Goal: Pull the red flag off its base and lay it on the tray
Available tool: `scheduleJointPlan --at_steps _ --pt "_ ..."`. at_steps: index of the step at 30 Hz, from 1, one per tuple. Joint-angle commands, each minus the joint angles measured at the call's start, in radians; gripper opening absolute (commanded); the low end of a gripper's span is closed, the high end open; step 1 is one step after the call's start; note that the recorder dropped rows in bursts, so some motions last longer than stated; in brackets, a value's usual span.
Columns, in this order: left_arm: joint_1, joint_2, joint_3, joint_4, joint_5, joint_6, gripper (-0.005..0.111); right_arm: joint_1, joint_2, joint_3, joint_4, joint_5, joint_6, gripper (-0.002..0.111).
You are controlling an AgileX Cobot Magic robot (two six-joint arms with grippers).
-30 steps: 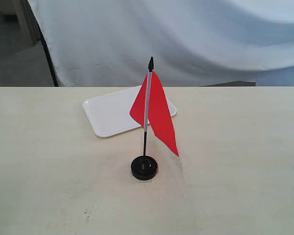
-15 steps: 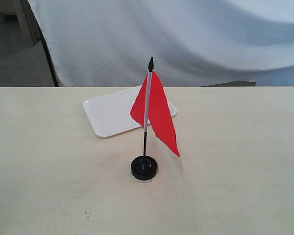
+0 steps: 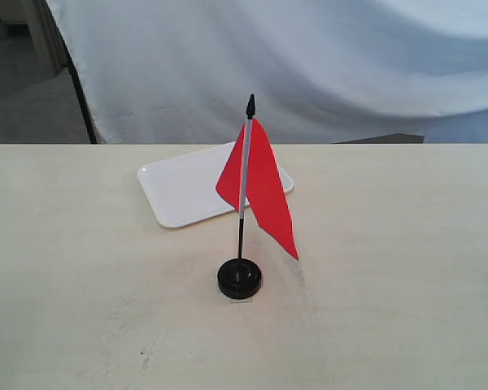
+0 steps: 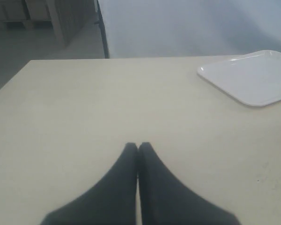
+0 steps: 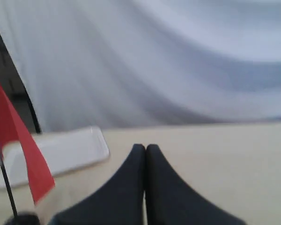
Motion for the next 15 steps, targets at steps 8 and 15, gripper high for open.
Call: scheduleJointPlan --at_steps 8,15 --pt "-0.004 -0.003 0.002 0.004 -0.001 -0.006 0.000 0.004 -0.005 0.001 0.000 -0.579 0.259 -0.001" --pt "-0.004 -0.003 0.002 0.004 -0.001 -0.006 0.000 0.004 0.061 -0.018 0.005 -0.788 0.259 -0.001"
